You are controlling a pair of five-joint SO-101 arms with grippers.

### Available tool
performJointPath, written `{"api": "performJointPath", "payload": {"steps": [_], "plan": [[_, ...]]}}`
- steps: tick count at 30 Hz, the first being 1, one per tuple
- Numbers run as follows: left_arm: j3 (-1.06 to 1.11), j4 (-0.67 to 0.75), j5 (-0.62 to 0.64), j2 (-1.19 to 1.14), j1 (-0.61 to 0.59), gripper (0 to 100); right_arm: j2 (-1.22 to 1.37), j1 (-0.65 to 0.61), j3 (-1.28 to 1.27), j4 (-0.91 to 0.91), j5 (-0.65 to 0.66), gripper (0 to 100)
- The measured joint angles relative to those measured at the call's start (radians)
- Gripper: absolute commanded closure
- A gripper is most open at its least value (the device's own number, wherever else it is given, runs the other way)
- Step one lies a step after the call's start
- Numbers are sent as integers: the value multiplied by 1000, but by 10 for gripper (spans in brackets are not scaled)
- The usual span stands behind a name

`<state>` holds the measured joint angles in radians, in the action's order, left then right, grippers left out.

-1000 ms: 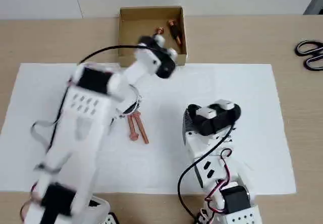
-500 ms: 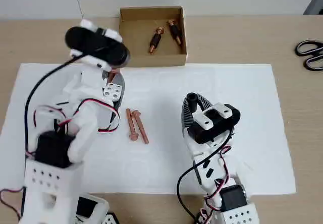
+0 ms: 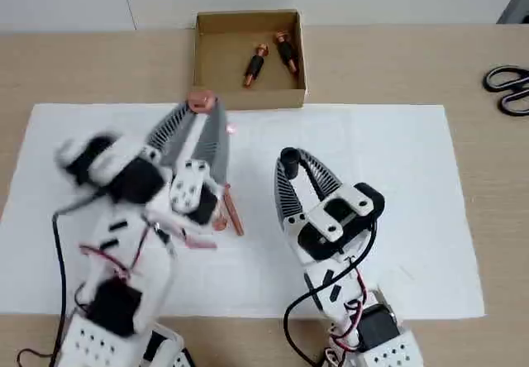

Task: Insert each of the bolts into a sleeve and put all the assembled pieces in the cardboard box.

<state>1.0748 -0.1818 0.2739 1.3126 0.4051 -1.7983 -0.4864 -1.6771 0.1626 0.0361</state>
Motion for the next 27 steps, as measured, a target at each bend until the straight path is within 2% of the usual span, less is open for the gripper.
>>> {"api": "performJointPath", "payload": {"steps": [4, 9, 13, 18, 27], "plan": [[15, 55, 25, 37, 84, 994, 0, -6, 0, -2, 0, 995], [15, 49, 26, 38, 138, 994, 0, -6, 0, -9, 0, 995], [17, -38, -41, 0, 143, 994, 0, -23, 0, -9, 72, 995], [15, -38, -84, -48, 146, 994, 0, -98, 0, -9, 221, 995], [14, -55, -86, -92, 144, 994, 0, -115, 0, -44, 247, 995]]}}
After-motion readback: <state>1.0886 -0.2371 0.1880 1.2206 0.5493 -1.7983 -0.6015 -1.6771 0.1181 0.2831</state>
